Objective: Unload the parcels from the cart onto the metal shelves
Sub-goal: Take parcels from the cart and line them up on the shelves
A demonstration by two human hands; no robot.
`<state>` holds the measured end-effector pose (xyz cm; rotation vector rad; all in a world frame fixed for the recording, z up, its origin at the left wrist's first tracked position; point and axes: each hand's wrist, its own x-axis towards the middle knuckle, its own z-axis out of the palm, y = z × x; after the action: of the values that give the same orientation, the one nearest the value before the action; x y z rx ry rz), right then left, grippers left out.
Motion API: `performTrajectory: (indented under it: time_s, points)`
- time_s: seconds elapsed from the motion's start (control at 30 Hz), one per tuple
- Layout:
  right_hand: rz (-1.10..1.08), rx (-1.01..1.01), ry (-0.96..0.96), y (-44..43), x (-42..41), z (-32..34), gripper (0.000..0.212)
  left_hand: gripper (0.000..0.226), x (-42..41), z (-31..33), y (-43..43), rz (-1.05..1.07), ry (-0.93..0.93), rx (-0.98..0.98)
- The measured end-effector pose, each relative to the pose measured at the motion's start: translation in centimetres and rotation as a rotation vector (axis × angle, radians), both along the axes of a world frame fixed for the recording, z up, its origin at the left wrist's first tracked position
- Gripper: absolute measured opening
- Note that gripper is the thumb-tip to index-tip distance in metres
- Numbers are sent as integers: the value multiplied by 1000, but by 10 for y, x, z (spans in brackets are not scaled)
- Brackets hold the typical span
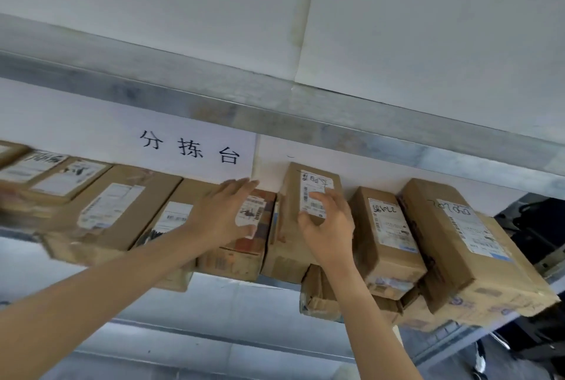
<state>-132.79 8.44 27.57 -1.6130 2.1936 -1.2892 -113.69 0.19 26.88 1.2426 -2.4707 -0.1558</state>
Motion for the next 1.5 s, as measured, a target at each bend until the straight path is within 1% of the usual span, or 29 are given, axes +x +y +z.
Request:
performTrajectory:
  time_s: [0.07, 0.13, 0.23, 0.33, 0.43, 0.6, 0.73, 0.83, 0.97, 1.07, 1.27, 1.4, 1.5]
  points:
    - [47, -51, 38, -10, 17, 3, 33, 81, 28, 1, -7, 85, -29, -74]
    - [97, -74, 78, -21, 34, 6, 34, 77, 58, 4, -11, 173, -59, -151]
    - [206, -85, 90, -38, 63, 10, 39, 81, 103, 7, -14, 296, -143, -234]
    - [299, -83, 87, -56, 95, 16, 48, 91, 148, 9, -15, 437, -175, -247]
    - [396, -22, 128, -72, 131, 24, 53, 93, 192, 13, -15, 565, -201, -241]
    - [570, -11, 181, -99, 193, 30, 49, 96, 264, 17, -9, 743, -168, -166]
    - [651, -9, 177, -117, 250, 30, 54, 99, 320, 15, -3, 818, -179, -157]
    - [719, 4, 221, -131, 295, 30, 55, 98, 360, 16, -5, 867, -182, -126]
    - [817, -5, 296, -148, 355, 35, 60, 97, 419, 18, -16, 919, -125, -108]
    - [851, -2, 356, -163, 401, 38, 63, 100, 464, 21, -28, 959, -151, -117]
    - [933, 4, 377, -185, 502, 45, 70, 108, 555, 21, -39, 1035, -170, -101]
    - [1000, 22, 404, -194, 576, 45, 77, 108, 614, 18, -33, 1094, -189, -95]
    - [1054, 48, 428, -200, 628, 41, 76, 107, 658, 16, -24, 1154, -199, -86]
